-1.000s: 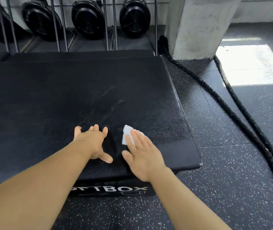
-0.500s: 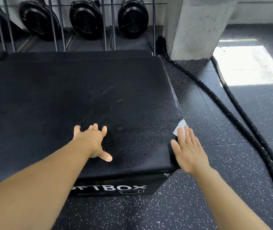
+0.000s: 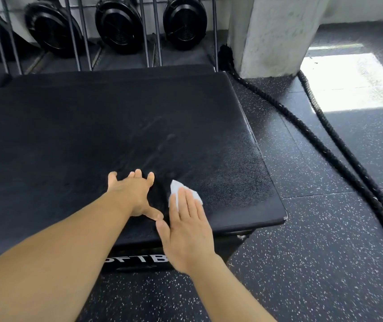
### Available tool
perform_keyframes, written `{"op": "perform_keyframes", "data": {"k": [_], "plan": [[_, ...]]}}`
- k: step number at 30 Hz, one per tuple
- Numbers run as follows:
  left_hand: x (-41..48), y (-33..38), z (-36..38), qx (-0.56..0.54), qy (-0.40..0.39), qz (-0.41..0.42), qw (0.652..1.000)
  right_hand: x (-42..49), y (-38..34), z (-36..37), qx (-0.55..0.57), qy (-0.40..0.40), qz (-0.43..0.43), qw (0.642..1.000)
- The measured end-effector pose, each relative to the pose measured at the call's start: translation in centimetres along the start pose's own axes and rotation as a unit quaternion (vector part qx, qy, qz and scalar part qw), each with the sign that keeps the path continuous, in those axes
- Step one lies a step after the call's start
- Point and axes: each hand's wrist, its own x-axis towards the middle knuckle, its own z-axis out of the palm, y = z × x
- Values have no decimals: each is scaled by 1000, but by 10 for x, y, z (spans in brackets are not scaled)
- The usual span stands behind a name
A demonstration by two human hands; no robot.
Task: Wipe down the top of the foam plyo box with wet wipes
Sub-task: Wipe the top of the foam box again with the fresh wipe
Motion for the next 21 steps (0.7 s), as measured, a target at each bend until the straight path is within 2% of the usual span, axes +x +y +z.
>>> {"op": "perform_keyframes", "data": {"k": [4,6,11,15,21], "plan": [[-1,1,-2,2,-4,-2,1000,5,12,-6,-59,-17,-43,997],[-2,1,-2,-7,-11,-2,1000,5,27,-11,-62,-14,-34,997],[-5,-1,-1,-32,-17,6,999,-10,91,-27,-59,28,78,995],[-4,-3,0,-34,-13,9,999,-30,136,-37,-59,16,153,986],[-3,-4,1,-32,-13,11,999,-35,142,-38,17,29,246,969]]}}
